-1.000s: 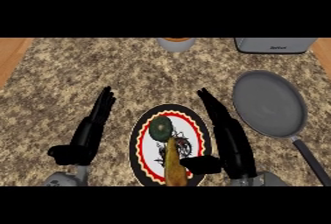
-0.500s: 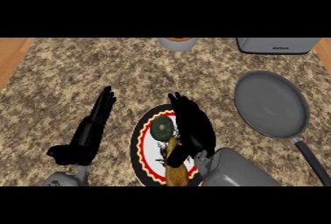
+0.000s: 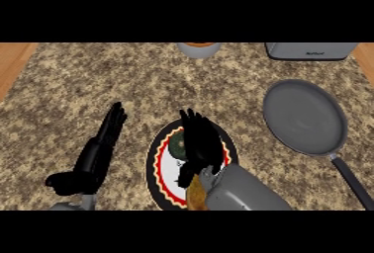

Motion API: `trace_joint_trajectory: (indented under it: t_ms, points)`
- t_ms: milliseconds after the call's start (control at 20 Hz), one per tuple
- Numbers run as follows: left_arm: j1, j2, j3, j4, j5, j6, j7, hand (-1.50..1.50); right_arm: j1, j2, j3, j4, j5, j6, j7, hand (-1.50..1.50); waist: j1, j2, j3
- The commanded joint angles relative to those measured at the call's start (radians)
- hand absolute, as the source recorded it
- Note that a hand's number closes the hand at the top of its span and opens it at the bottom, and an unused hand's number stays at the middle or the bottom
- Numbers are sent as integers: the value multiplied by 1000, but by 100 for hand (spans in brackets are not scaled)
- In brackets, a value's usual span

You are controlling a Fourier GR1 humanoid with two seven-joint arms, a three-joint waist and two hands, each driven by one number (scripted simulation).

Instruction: Pick the squash from the plate and place it in the pan

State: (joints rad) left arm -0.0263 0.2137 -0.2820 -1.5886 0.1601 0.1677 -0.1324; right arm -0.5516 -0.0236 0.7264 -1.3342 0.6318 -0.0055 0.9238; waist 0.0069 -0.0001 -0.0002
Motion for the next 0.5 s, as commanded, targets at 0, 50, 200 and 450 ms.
trace_joint_trajectory:
  t_ms: [0, 50, 200, 450]
  points:
    - [-61, -54, 6, 42, -47, 17, 31, 0, 68, 13, -27, -24, 60, 40, -15, -150, -8, 0, 0]
    - [-68, -63, 28, 76, -41, 3, -4, 0, 43, 23, -52, -20, 51, 57, 7, -150, -7, 0, 0]
    - [-41, -55, 32, 12, -42, -16, 52, 0, 44, 23, 7, 29, 43, -67, -8, -150, -2, 0, 0]
    - [-36, -49, 73, 40, -26, -65, 16, 0, -103, 23, -9, 184, -68, -141, -50, -150, 8, 2, 0]
